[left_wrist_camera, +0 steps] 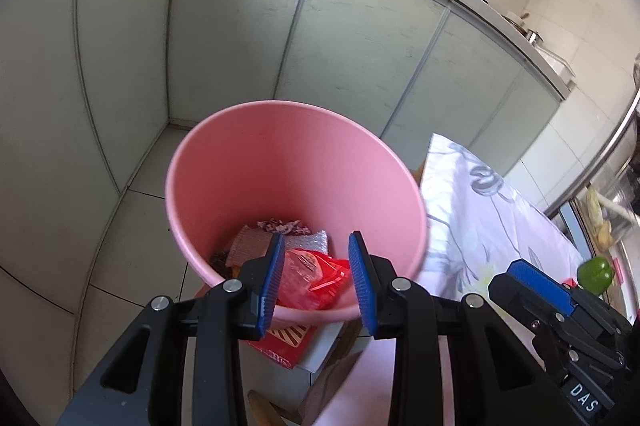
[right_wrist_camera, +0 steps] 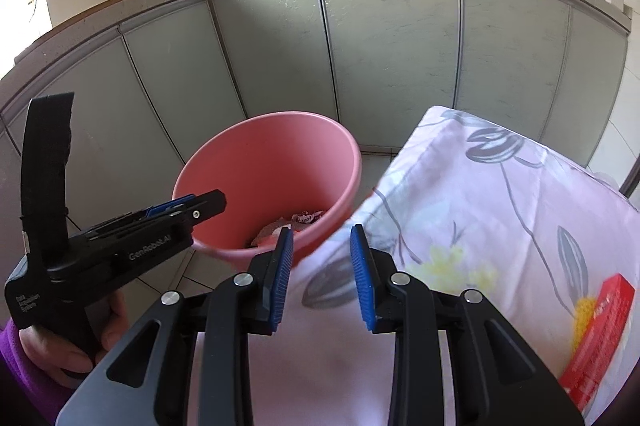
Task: Collect trash
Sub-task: 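Move both open tools back over the red box on the table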
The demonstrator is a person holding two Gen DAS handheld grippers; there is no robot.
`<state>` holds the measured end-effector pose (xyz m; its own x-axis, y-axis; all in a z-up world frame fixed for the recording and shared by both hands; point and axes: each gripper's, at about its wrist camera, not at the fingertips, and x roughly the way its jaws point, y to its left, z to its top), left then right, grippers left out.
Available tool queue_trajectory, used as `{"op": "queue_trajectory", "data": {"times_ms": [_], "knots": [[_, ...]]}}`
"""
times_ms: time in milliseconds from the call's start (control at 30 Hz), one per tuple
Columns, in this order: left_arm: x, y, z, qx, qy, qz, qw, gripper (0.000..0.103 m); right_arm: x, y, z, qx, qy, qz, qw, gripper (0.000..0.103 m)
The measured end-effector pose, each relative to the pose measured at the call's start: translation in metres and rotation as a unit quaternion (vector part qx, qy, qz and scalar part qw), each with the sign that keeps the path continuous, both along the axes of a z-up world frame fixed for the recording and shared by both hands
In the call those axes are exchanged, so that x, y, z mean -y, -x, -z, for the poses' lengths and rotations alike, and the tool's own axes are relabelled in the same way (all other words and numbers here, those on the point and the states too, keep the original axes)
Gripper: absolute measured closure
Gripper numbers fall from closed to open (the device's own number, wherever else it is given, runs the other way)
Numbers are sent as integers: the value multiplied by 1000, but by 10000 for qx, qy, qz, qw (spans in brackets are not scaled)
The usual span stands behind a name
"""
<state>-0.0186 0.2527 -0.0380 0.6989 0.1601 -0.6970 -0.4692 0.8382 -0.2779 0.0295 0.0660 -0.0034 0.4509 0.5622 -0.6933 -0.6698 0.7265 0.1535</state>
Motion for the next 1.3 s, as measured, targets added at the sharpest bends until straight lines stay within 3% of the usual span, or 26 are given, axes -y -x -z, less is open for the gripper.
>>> {"op": "queue_trajectory", "data": {"times_ms": [800, 1300], "knots": [[119, 1, 0, -190, -454, 1188, 9917, 71, 115, 43, 1, 210, -18, 779, 9967, 73], [164, 17, 4, -319, -556, 1702, 9833, 71, 173, 58, 6, 145, -181, 1305, 9912, 73]]}}
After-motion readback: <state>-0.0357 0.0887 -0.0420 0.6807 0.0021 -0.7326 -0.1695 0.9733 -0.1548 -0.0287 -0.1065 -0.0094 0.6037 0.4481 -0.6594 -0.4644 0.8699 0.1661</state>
